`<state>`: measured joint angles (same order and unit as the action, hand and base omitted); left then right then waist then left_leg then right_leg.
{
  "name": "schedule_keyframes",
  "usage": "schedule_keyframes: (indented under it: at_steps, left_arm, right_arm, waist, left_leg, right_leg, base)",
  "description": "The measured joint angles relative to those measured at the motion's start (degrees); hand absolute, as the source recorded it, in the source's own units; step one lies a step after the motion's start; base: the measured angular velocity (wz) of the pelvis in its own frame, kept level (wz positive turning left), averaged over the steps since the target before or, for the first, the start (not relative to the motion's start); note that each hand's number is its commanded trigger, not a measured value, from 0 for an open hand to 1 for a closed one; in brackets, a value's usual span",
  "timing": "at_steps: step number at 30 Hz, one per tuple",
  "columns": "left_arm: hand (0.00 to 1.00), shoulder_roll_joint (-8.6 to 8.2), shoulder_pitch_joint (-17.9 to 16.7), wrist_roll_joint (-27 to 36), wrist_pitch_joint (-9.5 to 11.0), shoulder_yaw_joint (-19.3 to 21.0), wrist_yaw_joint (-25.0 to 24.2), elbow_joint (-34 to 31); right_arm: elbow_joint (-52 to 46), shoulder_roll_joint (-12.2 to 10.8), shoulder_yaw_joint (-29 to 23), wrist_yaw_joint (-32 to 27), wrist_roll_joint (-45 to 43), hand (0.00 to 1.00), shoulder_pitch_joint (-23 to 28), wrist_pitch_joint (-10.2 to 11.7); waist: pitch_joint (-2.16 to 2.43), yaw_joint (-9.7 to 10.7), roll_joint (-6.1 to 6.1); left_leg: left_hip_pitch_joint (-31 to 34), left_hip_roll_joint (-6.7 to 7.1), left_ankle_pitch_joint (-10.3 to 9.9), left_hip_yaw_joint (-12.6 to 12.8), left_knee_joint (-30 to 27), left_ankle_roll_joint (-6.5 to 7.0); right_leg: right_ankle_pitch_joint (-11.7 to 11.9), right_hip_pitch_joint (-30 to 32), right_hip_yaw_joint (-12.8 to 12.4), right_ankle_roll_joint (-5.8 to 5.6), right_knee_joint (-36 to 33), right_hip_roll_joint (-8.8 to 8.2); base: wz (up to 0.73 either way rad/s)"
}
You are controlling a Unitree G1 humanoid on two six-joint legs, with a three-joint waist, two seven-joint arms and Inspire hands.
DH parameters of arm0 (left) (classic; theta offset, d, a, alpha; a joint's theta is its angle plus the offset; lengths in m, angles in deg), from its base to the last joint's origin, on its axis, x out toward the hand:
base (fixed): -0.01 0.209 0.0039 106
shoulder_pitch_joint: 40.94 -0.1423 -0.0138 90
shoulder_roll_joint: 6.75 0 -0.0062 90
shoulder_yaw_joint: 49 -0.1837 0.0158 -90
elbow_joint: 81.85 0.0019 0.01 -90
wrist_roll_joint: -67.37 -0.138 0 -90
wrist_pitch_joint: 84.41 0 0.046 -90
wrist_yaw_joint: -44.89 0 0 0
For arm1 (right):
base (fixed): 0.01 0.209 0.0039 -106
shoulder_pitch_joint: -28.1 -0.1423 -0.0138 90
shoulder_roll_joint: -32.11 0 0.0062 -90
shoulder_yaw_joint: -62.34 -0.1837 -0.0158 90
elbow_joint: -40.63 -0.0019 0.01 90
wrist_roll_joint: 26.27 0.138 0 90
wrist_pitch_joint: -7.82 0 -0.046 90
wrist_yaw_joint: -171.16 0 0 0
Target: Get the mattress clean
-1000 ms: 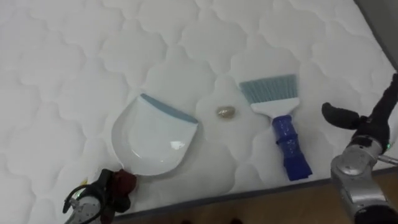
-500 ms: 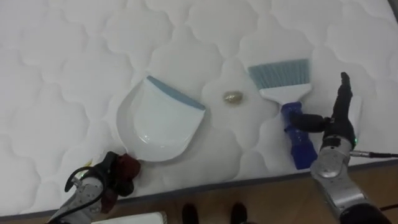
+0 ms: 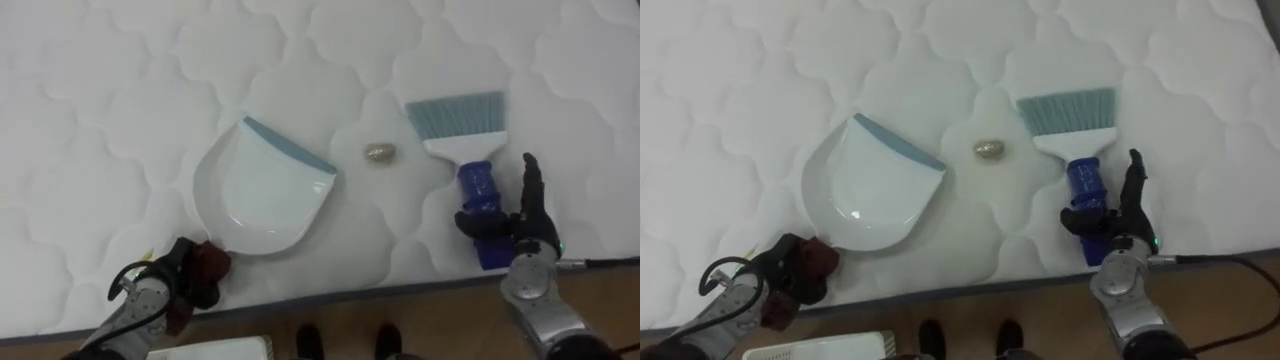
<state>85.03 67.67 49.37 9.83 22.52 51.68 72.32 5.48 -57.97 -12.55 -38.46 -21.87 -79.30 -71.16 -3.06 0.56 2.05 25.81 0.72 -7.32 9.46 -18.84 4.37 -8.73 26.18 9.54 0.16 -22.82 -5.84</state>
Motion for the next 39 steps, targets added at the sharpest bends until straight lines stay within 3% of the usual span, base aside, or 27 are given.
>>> schedule_keyframes:
  at_steps: [9,22,23,24,26,27,28,32,34,39]
  left_arm:
    - [1.0,0.53,0.31,-0.23,1.09,-2.22,-1.29,-0.15]
    - [1.0,0.66,0.36,-0.1,-0.6,-2.5,-3.76,-1.8]
    - [1.0,0.66,0.37,-0.1,-0.6,-2.59,-3.86,-1.8]
    - [1.0,0.7,0.38,-0.1,-0.6,-2.75,-4.02,-1.85]
    - [1.0,0.77,0.38,-0.1,-0.58,-3.27,-4.19,-2.02]
    - [1.0,0.87,0.37,-0.1,-0.57,-3.76,-4.3,-2.18]
    - [1.0,0.89,0.37,-0.11,-0.55,-4.18,-4.45,-2.27]
    - [1.0,0.93,0.59,-0.13,-0.51,-4.56,-4.5,-2.31]
    - [1.0,0.94,0.9,-0.11,-0.5,-4.8,-4.49,-2.32]
    - [1.0,1.1,1.43,0.04,-0.25,-5.63,-4.81,-2.37]
  right_arm:
    - [7.94,0.04,-0.06,1.56,0.84,0.0,-2.96,0.07]
    - [11.35,0.18,-0.06,4.77,2.14,0.0,-4.85,-1.08]
    - [11.84,0.18,-0.06,4.86,2.14,0.1,-5.15,-1.09]
    - [12.55,0.18,-0.06,5.09,2.14,0.36,-5.7,-1.12]
    - [13.7,0.18,-0.04,5.41,2.14,0.67,-6.38,-1.14]
    - [14.25,0.18,-0.02,5.41,2.14,0.73,-6.7,-1.13]
    - [14.97,0.23,-0.04,5.29,2.14,0.98,-7.18,-1.18]
    - [16.96,2.68,-0.02,5.42,2.15,1.0,-8.76,-1.47]
    - [17.06,4.23,-0.03,5.53,2.27,1.0,-9.01,-2.02]
    - [18.87,5.19,-0.08,5.4,3.81,1.0,-10.13,-3.03]
  waist:
    - [0.02,-1.02,0.12]
    - [0.02,-0.98,0.12]
    - [0.02,-0.98,0.12]
    - [0.02,-0.98,0.12]
    - [0.02,-1.01,0.12]
    - [0.01,-1.06,0.12]
    - [0.0,-1.08,0.12]
    - [-0.17,-1.08,0.22]
    - [-0.53,-1.13,0.38]
    - [-0.71,-1.37,0.63]
  left_leg:
    - [0.1,0.04,-0.01,-0.08,0.13,0.02]
    - [0.18,0.05,-0.01,-0.34,0.01,0.02]
    - [0.18,0.05,-0.01,-0.33,0.01,0.02]
    - [0.18,0.05,-0.01,-0.32,0.01,0.02]
    - [0.16,0.06,-0.01,-0.35,0.0,0.02]
    - [0.16,0.06,-0.01,-0.38,-0.02,0.02]
    - [0.14,0.06,-0.01,-0.38,-0.03,0.02]
    - [0.13,0.06,-0.01,-0.56,0.0,0.02]
    - [0.14,0.03,-0.01,-0.73,0.02,0.02]
    - [0.54,-0.02,-0.02,-1.15,-0.22,-0.01]
  right_leg:
    - [0.0,0.17,0.07,0.0,-0.03,-0.04]
    - [0.0,0.01,0.46,0.0,-0.01,-0.11]
    - [0.0,0.01,0.42,0.0,-0.02,-0.1]
    - [0.0,0.01,0.43,0.0,-0.05,-0.1]
    - [0.0,0.0,0.44,0.0,-0.12,-0.1]
    - [0.0,0.0,0.44,0.0,-0.19,-0.09]
    - [0.0,0.0,0.43,0.0,-0.24,-0.1]
    - [0.0,-0.14,0.83,0.0,-0.23,-0.1]
    - [0.0,-0.19,0.8,0.0,-0.23,-0.07]
    - [-0.07,-0.05,1.08,0.1,-0.03,0.02]
  base:
    - [0.0]
    - [0.0]
    - [0.0]
    - [0.0]
    - [0.0]
    - [0.0]
    - [0.0]
    - [0.01]
    - [0.02]
    - [0.03]
